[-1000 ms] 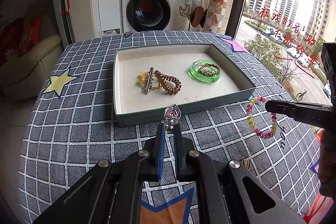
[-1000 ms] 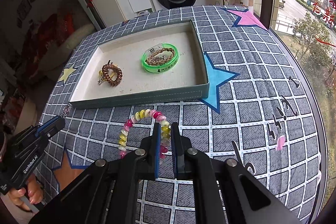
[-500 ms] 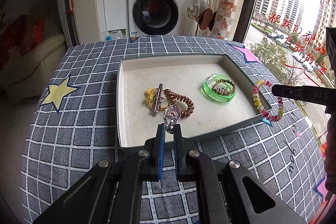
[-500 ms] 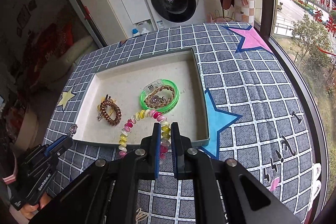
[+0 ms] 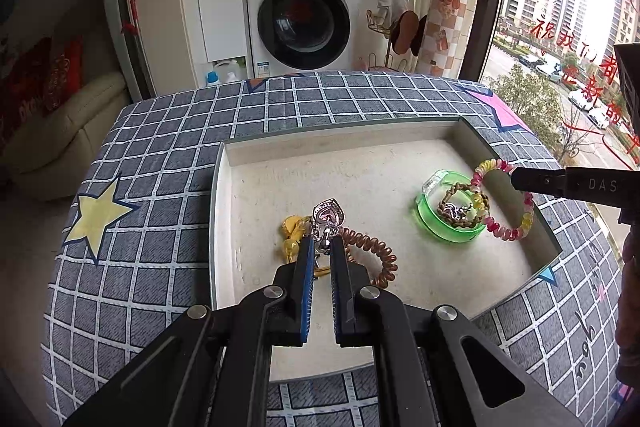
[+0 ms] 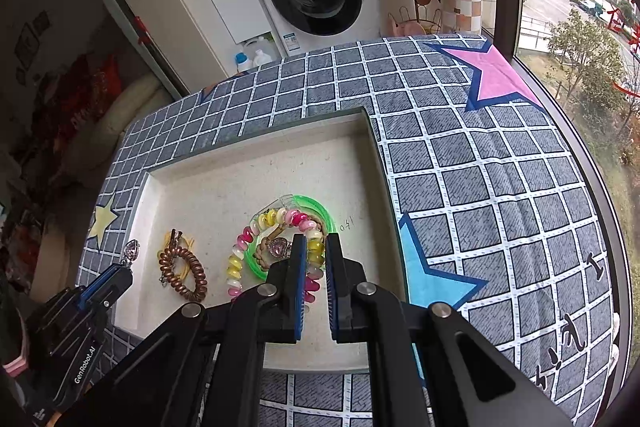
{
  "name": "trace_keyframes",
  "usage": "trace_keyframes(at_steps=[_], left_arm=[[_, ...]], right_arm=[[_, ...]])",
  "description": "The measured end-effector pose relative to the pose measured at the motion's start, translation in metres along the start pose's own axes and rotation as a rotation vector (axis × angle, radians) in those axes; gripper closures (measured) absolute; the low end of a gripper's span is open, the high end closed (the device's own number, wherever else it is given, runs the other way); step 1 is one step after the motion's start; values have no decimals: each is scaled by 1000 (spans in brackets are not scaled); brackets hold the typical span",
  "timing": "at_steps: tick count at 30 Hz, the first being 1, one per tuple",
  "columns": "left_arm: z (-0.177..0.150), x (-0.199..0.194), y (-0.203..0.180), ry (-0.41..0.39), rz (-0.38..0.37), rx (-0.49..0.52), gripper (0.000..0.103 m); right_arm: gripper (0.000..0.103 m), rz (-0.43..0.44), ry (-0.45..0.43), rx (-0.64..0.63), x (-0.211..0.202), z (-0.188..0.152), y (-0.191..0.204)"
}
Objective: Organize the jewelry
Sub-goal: 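Lower pendant onto hair tie pile with left while right drops beaded bracelet into bangle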
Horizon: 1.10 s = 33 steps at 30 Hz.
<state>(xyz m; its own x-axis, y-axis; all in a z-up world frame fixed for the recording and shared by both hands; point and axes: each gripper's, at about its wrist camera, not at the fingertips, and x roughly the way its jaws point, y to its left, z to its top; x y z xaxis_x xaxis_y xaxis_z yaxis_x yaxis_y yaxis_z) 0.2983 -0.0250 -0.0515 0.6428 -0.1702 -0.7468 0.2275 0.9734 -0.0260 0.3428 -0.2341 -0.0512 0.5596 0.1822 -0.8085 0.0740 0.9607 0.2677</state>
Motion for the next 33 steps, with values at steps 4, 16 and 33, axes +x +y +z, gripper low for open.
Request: trace_keyframes(at_steps=[4, 16, 33], left_arm=[[-2, 14, 0, 27, 13, 1, 83], [-10, 33, 1, 63, 76, 5, 82], [-5, 9, -8, 18, 89, 22, 82]], right_arm=[[93, -12, 8, -10, 14, 5, 4], [92, -75, 35, -67, 42, 0, 8], [49, -10, 3, -23, 20, -1, 6]])
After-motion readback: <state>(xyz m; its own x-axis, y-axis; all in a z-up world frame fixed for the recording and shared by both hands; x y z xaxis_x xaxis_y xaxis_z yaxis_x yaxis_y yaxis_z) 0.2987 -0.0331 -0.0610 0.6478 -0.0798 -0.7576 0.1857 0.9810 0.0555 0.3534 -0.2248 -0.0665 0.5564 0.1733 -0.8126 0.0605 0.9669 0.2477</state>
